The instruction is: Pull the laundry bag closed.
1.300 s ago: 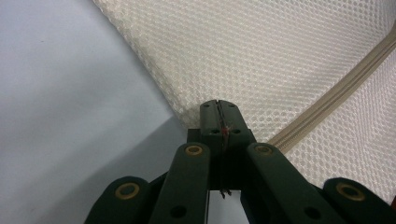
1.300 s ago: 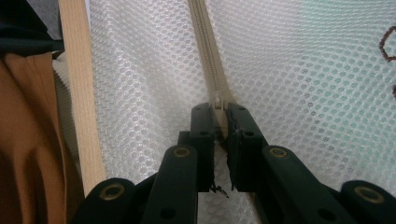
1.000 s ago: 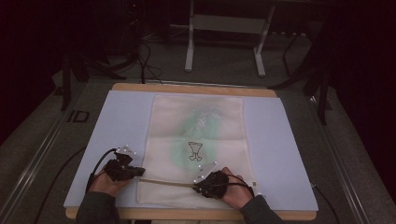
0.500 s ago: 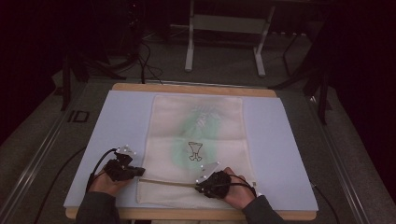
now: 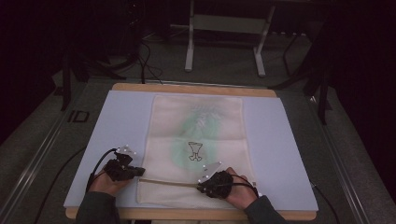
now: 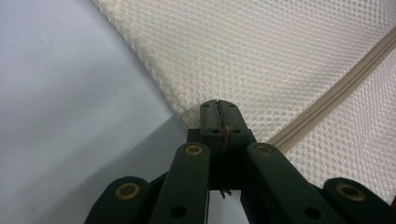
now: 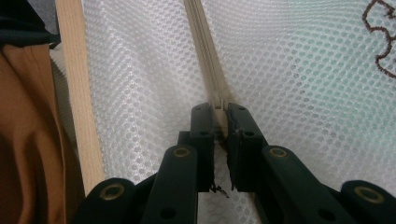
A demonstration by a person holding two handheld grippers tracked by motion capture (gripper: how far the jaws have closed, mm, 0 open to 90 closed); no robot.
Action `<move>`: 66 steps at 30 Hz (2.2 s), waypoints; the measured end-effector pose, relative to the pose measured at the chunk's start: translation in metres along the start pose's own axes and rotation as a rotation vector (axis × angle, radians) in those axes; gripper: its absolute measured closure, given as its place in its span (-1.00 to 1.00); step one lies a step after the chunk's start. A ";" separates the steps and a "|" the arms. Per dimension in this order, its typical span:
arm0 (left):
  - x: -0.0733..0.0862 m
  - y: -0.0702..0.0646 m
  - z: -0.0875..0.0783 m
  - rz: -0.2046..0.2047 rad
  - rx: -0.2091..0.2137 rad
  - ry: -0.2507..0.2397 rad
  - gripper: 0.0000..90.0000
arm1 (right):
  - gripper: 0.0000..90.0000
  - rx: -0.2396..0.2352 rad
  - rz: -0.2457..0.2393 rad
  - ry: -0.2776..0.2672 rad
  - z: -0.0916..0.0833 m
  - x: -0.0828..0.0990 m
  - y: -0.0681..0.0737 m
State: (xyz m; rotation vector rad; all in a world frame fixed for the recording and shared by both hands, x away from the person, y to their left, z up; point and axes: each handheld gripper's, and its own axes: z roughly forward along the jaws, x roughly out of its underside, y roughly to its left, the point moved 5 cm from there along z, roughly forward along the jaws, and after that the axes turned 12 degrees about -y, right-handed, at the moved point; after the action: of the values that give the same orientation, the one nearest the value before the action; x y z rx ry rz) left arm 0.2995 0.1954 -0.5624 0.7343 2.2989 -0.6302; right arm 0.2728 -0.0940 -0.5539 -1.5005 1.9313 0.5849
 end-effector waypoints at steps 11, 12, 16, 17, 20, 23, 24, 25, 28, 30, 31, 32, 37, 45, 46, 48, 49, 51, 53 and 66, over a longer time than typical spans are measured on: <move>0.000 0.000 0.000 0.001 -0.001 0.000 1.00 | 0.83 0.006 0.007 0.003 -0.005 0.005 -0.002; 0.000 0.000 0.000 0.001 -0.001 0.000 1.00 | 0.83 0.008 0.009 0.000 -0.006 0.006 -0.002; 0.000 0.000 0.000 0.000 -0.001 -0.001 1.00 | 0.83 0.014 0.011 0.001 -0.009 0.008 -0.004; 0.000 0.000 0.000 0.000 -0.001 0.000 1.00 | 0.83 0.016 0.013 -0.001 -0.009 0.009 -0.004; 0.000 0.000 0.000 -0.001 -0.001 -0.001 1.00 | 0.83 0.019 0.021 -0.001 -0.011 0.011 -0.005; 0.000 0.000 0.000 0.000 -0.003 0.000 1.00 | 0.83 0.021 0.023 0.003 -0.013 0.013 -0.005; 0.000 0.000 0.000 0.000 -0.003 0.000 1.00 | 0.83 0.024 0.024 0.002 -0.013 0.013 -0.006; 0.000 0.000 0.000 0.000 -0.003 0.000 1.00 | 0.83 0.024 0.027 0.002 -0.014 0.014 -0.006; 0.000 0.000 0.000 0.000 -0.002 0.000 1.00 | 0.83 0.030 0.034 -0.003 -0.016 0.017 -0.008; 0.000 0.000 0.000 0.001 -0.003 0.000 1.00 | 0.83 0.031 0.035 -0.004 -0.018 0.019 -0.009; 0.000 0.000 0.000 0.001 -0.003 0.000 1.00 | 0.83 0.033 0.038 -0.002 -0.019 0.020 -0.009; 0.000 0.000 0.000 0.001 -0.003 0.000 1.00 | 0.83 0.035 0.040 -0.001 -0.020 0.021 -0.010; 0.000 0.000 0.000 0.001 -0.003 0.000 1.00 | 0.83 0.044 0.054 -0.004 -0.025 0.026 -0.013; 0.000 0.000 0.000 0.002 -0.003 0.000 1.00 | 0.83 0.054 0.070 -0.002 -0.030 0.032 -0.016; 0.000 0.000 0.000 0.002 -0.003 0.000 1.00 | 0.83 0.055 0.072 -0.002 -0.031 0.032 -0.016; 0.000 0.000 0.000 0.001 -0.003 0.000 1.00 | 0.83 0.057 0.075 -0.003 -0.032 0.034 -0.017; 0.000 0.000 0.000 0.002 -0.003 0.000 1.00 | 0.83 0.058 0.076 -0.002 -0.033 0.034 -0.017; 0.000 0.000 0.000 0.001 -0.002 0.000 1.00 | 0.83 0.060 0.082 -0.002 -0.034 0.036 -0.018; 0.000 0.000 0.000 0.001 -0.003 0.000 1.00 | 0.83 0.059 0.082 -0.004 -0.035 0.037 -0.018; 0.000 0.000 0.000 -0.001 -0.002 -0.001 1.00 | 0.83 0.071 0.104 -0.004 -0.042 0.044 -0.022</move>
State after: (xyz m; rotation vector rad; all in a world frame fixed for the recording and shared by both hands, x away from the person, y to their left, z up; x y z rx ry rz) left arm 0.2993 0.1954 -0.5624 0.7320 2.2982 -0.6290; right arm 0.2782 -0.1578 -0.5544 -1.3611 2.0147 0.5579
